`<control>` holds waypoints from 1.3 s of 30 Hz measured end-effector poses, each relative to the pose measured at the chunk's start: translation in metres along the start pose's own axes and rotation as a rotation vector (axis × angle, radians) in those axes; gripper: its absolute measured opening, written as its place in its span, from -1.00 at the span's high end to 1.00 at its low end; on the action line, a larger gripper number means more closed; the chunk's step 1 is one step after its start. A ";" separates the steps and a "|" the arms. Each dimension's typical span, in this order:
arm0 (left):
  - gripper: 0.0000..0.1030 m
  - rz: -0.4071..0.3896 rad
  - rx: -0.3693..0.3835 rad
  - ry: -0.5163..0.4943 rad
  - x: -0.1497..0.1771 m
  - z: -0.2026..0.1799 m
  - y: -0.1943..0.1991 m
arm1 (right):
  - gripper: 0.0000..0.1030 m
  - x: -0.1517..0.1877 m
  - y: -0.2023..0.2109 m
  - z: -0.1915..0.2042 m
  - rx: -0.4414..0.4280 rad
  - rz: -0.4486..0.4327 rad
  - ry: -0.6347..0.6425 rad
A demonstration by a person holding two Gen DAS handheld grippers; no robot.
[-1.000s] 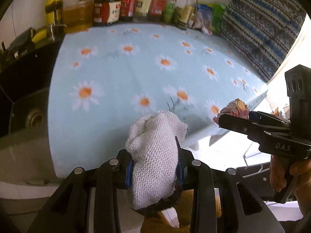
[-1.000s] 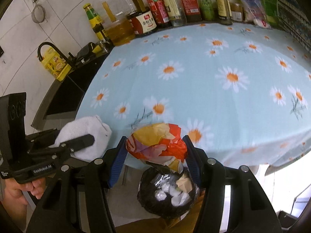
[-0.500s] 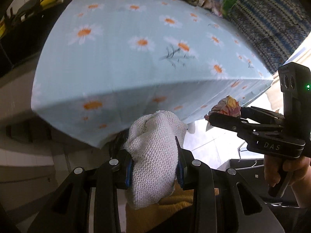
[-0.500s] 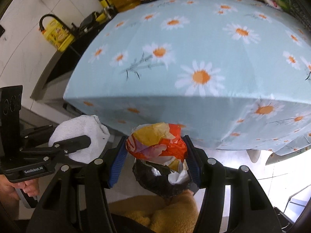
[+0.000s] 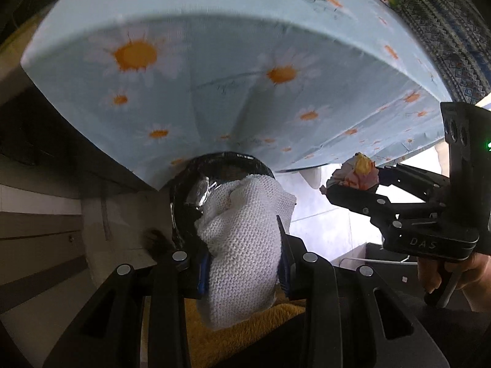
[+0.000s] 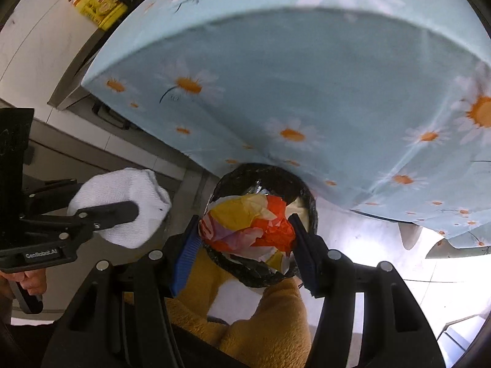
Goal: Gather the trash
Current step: 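Open both grippers to drop the items into the black bin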
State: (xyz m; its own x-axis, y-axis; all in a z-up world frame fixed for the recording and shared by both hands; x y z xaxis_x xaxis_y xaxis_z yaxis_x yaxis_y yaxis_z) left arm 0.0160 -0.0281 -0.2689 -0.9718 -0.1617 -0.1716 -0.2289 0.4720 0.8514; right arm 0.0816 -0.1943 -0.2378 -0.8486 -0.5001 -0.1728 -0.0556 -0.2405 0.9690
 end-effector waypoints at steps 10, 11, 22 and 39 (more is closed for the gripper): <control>-0.03 0.072 0.014 0.003 -0.008 0.025 -0.011 | -0.37 -0.001 -0.015 0.001 -0.016 0.059 -0.108; -0.03 0.076 0.023 0.010 -0.009 0.027 -0.011 | -0.38 0.000 -0.016 0.002 -0.018 0.063 -0.113; -0.03 0.062 0.030 0.005 -0.016 0.029 -0.004 | -0.38 0.003 -0.003 -0.003 -0.005 0.021 -0.158; -0.25 -0.156 0.021 -0.059 -0.051 -0.034 0.082 | -0.40 -0.040 0.105 -0.007 -0.040 -0.253 -0.072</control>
State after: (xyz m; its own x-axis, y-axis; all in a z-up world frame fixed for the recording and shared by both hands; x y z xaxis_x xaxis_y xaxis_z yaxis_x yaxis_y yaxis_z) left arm 0.0486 -0.0106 -0.1738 -0.9257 -0.1838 -0.3306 -0.3782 0.4630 0.8016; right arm 0.1139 -0.2054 -0.1307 -0.8458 -0.3597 -0.3940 -0.2508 -0.3839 0.8887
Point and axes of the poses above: each gripper's, at about its wrist camera, not at the fingertips, and y roughly against the way its jaws point, z to its left, x to its underside, the point moved 1 cm from there along -y, roughly the way its jaws point, and after that the axes turned 15 degrees about x, right-handed, at the moved point
